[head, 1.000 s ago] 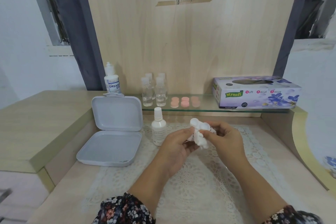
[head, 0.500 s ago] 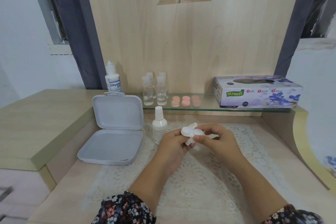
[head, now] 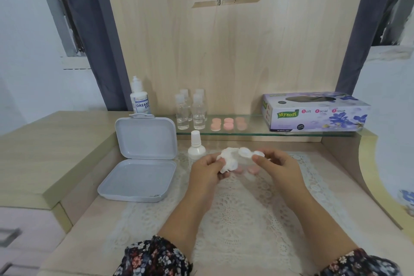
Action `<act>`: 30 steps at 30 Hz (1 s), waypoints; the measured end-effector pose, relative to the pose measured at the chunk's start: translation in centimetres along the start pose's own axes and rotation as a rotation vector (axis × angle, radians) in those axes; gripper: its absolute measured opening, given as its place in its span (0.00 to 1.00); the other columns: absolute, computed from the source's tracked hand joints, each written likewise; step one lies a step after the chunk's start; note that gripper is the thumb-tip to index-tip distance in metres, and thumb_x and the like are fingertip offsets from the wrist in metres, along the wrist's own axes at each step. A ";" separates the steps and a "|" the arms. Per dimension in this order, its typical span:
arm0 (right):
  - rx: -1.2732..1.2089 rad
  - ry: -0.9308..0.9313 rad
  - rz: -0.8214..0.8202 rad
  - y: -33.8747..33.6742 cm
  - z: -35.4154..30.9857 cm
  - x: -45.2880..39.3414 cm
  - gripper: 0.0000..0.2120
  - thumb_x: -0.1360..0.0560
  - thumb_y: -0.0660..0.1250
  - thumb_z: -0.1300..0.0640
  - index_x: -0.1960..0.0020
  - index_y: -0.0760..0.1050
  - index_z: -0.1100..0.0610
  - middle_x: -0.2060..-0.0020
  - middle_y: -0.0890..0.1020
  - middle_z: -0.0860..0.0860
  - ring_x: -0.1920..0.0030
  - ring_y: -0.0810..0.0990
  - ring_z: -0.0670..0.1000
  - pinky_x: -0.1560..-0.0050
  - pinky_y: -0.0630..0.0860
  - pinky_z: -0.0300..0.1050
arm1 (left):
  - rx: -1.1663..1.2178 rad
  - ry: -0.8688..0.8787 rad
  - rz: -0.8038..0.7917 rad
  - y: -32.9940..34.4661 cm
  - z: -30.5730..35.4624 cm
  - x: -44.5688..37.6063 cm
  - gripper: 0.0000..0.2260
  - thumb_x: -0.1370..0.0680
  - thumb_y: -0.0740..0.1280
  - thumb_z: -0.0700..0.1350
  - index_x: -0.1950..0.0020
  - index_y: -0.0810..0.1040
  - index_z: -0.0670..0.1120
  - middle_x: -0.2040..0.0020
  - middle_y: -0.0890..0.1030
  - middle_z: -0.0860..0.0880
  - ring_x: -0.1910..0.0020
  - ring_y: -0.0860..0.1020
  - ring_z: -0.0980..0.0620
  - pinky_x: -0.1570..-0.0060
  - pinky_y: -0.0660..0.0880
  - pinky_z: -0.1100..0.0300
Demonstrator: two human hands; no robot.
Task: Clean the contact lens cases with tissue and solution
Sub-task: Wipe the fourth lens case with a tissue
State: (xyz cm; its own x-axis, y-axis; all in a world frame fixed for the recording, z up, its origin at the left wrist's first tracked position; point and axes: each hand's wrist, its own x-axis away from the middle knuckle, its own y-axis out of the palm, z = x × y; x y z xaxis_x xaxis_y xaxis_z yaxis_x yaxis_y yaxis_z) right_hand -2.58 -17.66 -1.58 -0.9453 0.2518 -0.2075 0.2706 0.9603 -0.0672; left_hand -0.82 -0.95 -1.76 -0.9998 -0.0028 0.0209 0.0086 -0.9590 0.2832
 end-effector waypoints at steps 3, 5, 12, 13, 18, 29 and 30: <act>0.240 0.033 -0.125 -0.8 0.1 0.0 0.01 0.30 0.74 0.54 0.59 0.83 0.49 0.61 0.84 0.50 0.62 0.79 0.50 0.57 0.74 0.43 | -0.076 0.066 0.109 -0.3 0.3 -0.1 0.05 0.22 0.64 0.35 0.51 0.78 0.43 0.58 0.81 0.46 0.69 0.78 0.55 0.66 0.76 0.62; 0.384 0.040 -0.190 -1.2 0.1 0.2 0.01 0.31 0.75 0.52 0.60 0.83 0.47 0.63 0.83 0.46 0.65 0.77 0.45 0.60 0.72 0.40 | -0.127 0.089 0.149 -0.3 0.5 0.0 0.07 0.22 0.63 0.34 0.50 0.75 0.45 0.57 0.81 0.45 0.69 0.79 0.53 0.70 0.74 0.63; 0.666 0.034 -0.272 -1.5 0.7 0.4 0.07 0.36 0.73 0.44 0.58 0.81 0.40 0.62 0.81 0.41 0.55 0.78 0.44 0.46 0.74 0.49 | -0.240 0.089 0.081 -0.5 0.3 0.8 0.07 0.23 0.64 0.36 0.48 0.77 0.45 0.57 0.82 0.45 0.69 0.76 0.55 0.72 0.72 0.66; 0.699 0.020 -0.285 -1.4 0.6 0.4 0.07 0.35 0.73 0.45 0.57 0.81 0.40 0.62 0.82 0.41 0.55 0.78 0.43 0.43 0.73 0.50 | -0.263 0.090 0.078 -0.6 0.2 0.9 0.07 0.23 0.65 0.37 0.49 0.79 0.45 0.58 0.82 0.48 0.67 0.77 0.55 0.69 0.73 0.67; 0.630 -0.034 -0.220 -1.4 0.3 0.6 0.07 0.31 0.74 0.44 0.54 0.81 0.42 0.60 0.81 0.42 0.57 0.78 0.44 0.51 0.75 0.46 | -0.301 0.079 0.069 -1.1 0.1 1.6 0.06 0.25 0.67 0.36 0.58 0.82 0.45 0.63 0.82 0.51 0.66 0.78 0.57 0.60 0.77 0.58; 0.369 -0.117 -0.356 2.8 -2.2 1.7 0.08 0.30 0.75 0.50 0.51 0.82 0.42 0.59 0.85 0.40 0.59 0.79 0.34 0.61 0.69 0.25 | -0.196 0.032 0.072 -3.0 1.4 3.5 0.04 0.24 0.69 0.37 0.58 0.81 0.42 0.65 0.81 0.49 0.72 0.75 0.60 0.71 0.71 0.69; 0.368 -0.110 -0.389 3.5 -2.3 1.8 0.09 0.30 0.75 0.50 0.51 0.81 0.41 0.59 0.85 0.40 0.59 0.79 0.34 0.61 0.70 0.25 | -0.185 0.034 0.066 -3.3 1.6 3.7 0.04 0.24 0.69 0.37 0.59 0.82 0.42 0.66 0.81 0.50 0.72 0.76 0.59 0.70 0.72 0.68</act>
State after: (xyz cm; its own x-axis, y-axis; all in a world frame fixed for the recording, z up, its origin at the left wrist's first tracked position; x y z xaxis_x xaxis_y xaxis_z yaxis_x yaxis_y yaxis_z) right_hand -3.80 -13.56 0.09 -0.9690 -0.1466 -0.1988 -0.0307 0.8701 -0.4919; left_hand -4.51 2.68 -1.13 -0.9973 -0.0736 0.0000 0.0732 -0.9921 0.1017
